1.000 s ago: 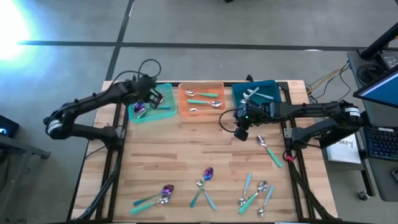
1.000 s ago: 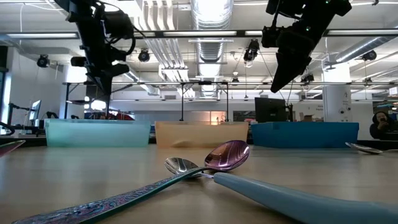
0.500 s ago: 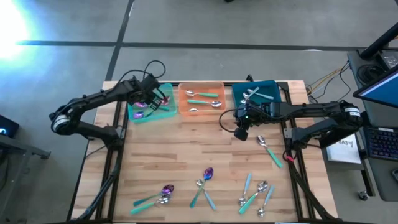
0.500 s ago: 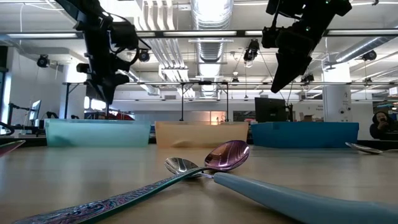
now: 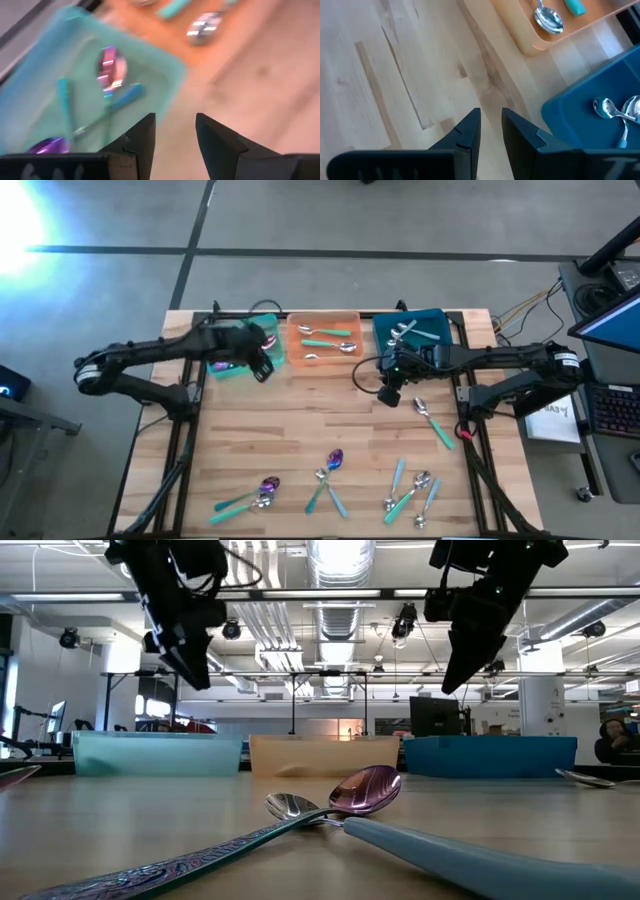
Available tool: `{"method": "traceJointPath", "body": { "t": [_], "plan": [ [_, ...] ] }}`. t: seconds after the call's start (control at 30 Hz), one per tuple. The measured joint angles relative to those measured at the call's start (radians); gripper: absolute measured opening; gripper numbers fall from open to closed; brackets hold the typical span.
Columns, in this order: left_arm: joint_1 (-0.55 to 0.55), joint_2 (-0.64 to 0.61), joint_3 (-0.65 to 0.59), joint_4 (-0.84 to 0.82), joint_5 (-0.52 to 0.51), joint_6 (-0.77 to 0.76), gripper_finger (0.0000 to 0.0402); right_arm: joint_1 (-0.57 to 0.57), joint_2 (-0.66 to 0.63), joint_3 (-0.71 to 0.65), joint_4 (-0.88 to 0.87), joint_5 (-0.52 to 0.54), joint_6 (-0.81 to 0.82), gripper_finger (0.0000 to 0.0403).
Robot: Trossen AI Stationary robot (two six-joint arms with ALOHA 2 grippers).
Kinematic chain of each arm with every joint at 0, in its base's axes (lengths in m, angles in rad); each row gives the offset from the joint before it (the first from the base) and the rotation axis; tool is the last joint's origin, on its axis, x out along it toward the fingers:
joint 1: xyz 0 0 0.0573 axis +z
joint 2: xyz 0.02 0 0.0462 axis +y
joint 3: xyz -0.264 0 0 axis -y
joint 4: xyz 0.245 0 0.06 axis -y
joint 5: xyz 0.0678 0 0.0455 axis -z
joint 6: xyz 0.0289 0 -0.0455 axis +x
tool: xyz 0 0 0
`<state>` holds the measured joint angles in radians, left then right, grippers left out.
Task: Sort silverware by color (type)
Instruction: Put the light blue spoon into the blue bin
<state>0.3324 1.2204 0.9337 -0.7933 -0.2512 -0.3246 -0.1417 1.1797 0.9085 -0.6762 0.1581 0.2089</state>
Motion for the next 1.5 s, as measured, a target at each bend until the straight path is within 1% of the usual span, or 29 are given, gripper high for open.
{"method": "traceJointPath", "body": {
  "t": [0.17, 0.3, 0.4, 0.53, 0.7, 0.83, 0.9, 1.07, 1.2, 1.33, 1.4, 1.5],
  "plan": [
    [-0.226, 0.003, 0.0, 0.086, 0.001, -0.05, 0.0126, 0.0, 0.0, -0.024, 0.002, 0.0, 0.005, 0.0068],
    [-0.37, 0.003, 0.0, 0.135, -0.004, -0.129, 0.0126, 0.0, 0.0, -0.054, 0.0, 0.0, 0.059, 0.0068],
    [-0.462, 0.006, 0.0, 0.136, -0.068, -0.231, 0.0126, 0.011, 0.0, -0.068, -0.017, -0.005, 0.121, 0.0068],
    [-0.572, 0.007, 0.0, 0.136, -0.118, -0.341, 0.0126, 0.078, 0.0, -0.069, -0.055, -0.008, 0.177, 0.0068],
    [-0.69, 0.008, 0.0, 0.136, -0.202, -0.461, 0.0126, 0.217, 0.0, -0.069, -0.057, -0.009, 0.27, 0.0068],
    [-0.745, 0.032, 0.0, 0.151, -0.215, -0.521, 0.0126, 0.355, 0.0, -0.069, -0.072, -0.009, 0.382, 0.0068],
    [-0.762, 0.053, 0.0, 0.158, -0.218, -0.526, 0.0126, 0.434, 0.002, -0.069, -0.079, -0.01, 0.39, 0.0068],
    [-0.772, 0.112, 0.0, 0.174, -0.218, -0.526, 0.0126, 0.637, 0.017, -0.071, -0.062, -0.045, 0.243, 0.0068],
    [-0.774, 0.157, 0.001, 0.218, -0.22, -0.496, 0.0126, 0.761, 0.035, -0.071, -0.001, -0.046, 0.101, 0.0068],
    [-0.79, 0.189, 0.001, 0.35, -0.22, -0.399, 0.0121, 0.832, 0.067, -0.071, 0.071, -0.047, -0.015, 0.0068],
    [-0.797, 0.195, 0.002, 0.404, -0.219, -0.378, 0.0117, 0.852, 0.09, -0.071, 0.097, -0.046, -0.053, 0.0068],
    [-0.804, 0.199, 0.002, 0.443, -0.219, -0.373, 0.011, 0.865, 0.131, -0.071, 0.131, -0.061, -0.116, 0.0068]
  ]
}}
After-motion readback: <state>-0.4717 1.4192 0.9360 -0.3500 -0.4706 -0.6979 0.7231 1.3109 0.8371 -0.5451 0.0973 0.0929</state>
